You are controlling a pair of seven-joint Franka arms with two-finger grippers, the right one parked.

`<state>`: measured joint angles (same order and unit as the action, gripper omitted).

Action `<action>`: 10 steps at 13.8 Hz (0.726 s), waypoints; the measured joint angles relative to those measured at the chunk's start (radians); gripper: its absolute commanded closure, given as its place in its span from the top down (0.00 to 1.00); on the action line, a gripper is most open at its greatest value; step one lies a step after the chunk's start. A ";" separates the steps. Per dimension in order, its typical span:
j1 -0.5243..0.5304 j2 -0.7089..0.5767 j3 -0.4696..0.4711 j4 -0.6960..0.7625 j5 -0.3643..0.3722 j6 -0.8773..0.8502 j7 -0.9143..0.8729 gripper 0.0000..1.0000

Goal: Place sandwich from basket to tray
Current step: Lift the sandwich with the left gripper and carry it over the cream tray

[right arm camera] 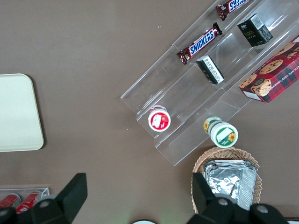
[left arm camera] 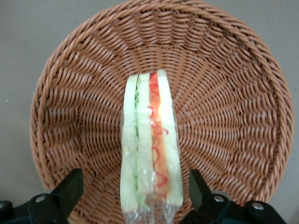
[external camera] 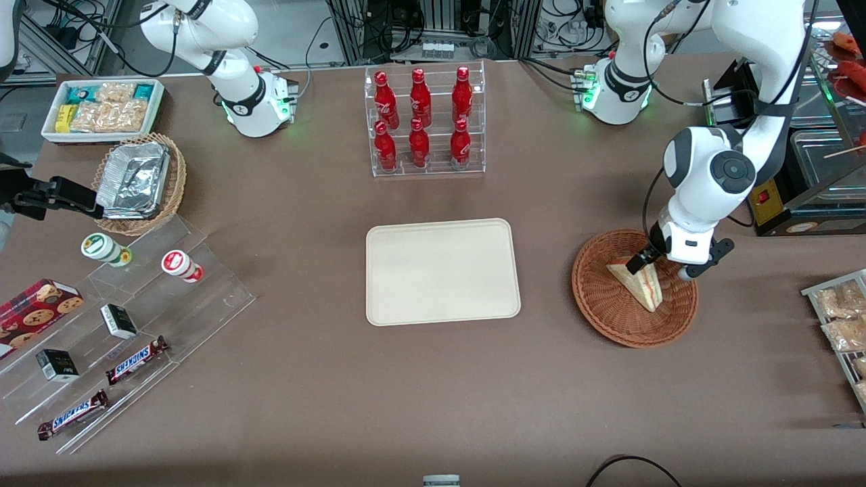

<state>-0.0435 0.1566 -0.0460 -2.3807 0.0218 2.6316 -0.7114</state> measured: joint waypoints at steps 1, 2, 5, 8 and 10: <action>0.001 0.014 0.000 0.000 0.000 0.018 -0.003 1.00; 0.001 0.027 0.000 0.000 0.000 0.040 -0.014 0.97; -0.003 0.056 -0.002 0.000 0.000 0.082 -0.056 0.13; -0.004 0.062 -0.006 0.004 0.000 0.086 -0.063 0.00; -0.004 0.060 -0.008 0.009 0.001 0.080 -0.063 0.00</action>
<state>-0.0475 0.2164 -0.0545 -2.3722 0.0230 2.7115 -0.7740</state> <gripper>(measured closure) 0.537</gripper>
